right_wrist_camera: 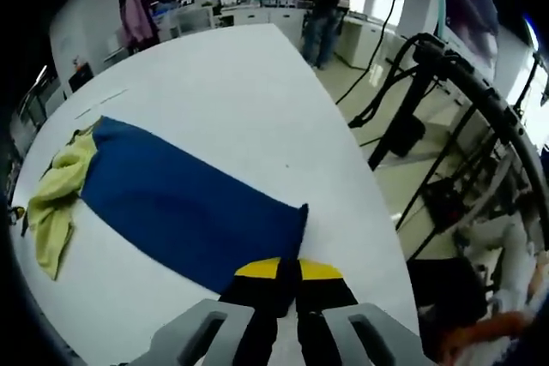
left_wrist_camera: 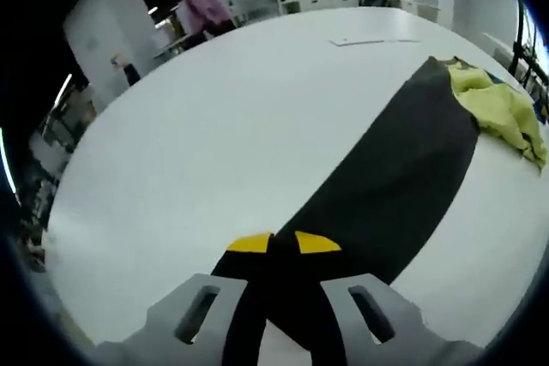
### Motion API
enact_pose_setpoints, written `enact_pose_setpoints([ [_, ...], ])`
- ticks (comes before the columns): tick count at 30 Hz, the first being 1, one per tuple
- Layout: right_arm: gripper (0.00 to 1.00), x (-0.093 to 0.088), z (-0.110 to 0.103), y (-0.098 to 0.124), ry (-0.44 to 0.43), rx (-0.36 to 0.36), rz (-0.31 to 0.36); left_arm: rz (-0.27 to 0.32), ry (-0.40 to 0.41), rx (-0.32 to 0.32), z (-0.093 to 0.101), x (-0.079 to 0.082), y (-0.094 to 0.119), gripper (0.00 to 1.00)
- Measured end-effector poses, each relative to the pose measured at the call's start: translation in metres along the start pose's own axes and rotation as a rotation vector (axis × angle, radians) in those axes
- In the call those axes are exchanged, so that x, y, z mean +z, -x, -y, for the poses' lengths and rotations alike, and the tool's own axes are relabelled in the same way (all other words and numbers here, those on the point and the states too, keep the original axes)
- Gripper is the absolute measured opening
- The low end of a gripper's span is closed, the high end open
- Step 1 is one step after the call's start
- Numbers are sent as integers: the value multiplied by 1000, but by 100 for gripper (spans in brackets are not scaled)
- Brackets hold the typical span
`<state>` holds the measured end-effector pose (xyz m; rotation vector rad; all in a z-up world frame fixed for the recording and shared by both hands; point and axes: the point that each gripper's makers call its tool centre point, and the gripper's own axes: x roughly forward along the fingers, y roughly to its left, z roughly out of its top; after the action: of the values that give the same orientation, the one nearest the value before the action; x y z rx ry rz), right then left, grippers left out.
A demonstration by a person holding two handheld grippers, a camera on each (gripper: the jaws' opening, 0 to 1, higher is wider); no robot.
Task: Fold the garment on the visible template until the final outline fits inside the template.
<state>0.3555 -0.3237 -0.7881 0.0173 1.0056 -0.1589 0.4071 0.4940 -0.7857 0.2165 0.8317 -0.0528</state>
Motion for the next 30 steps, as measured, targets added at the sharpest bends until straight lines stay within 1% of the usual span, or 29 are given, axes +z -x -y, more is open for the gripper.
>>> enact_pose_setpoints([
  [2,17,-1,-5,0,12,6,-3,12,7,-7,2,2,2,16],
  [4,24,0,-9,1,18,12,-1,34,33,-32,7,5,5,21],
  [6,32,2,-15,3,28,21,5,35,45,-40,10,7,8,33],
  [7,37,3,-17,4,30,21,9,51,44,-55,15,10,10,40],
  [8,44,4,-19,5,34,21,16,72,44,-77,21,14,11,44],
  [10,50,7,-25,7,44,35,28,79,44,-93,26,16,16,46],
  [12,54,9,-31,9,55,50,39,93,43,-108,31,19,19,49],
  [14,58,12,-39,11,64,78,48,107,39,-120,36,22,22,55],
  [17,64,16,-57,16,70,141,69,139,50,-136,46,25,34,62],
  [19,66,14,-66,18,78,172,56,150,48,-144,51,25,37,66],
  [23,71,19,-84,25,112,218,82,196,52,-166,62,28,43,75],
  [25,72,19,-98,29,124,266,86,212,55,-173,65,29,46,79],
  [30,77,24,-128,39,163,352,113,230,34,-199,87,32,58,90],
])
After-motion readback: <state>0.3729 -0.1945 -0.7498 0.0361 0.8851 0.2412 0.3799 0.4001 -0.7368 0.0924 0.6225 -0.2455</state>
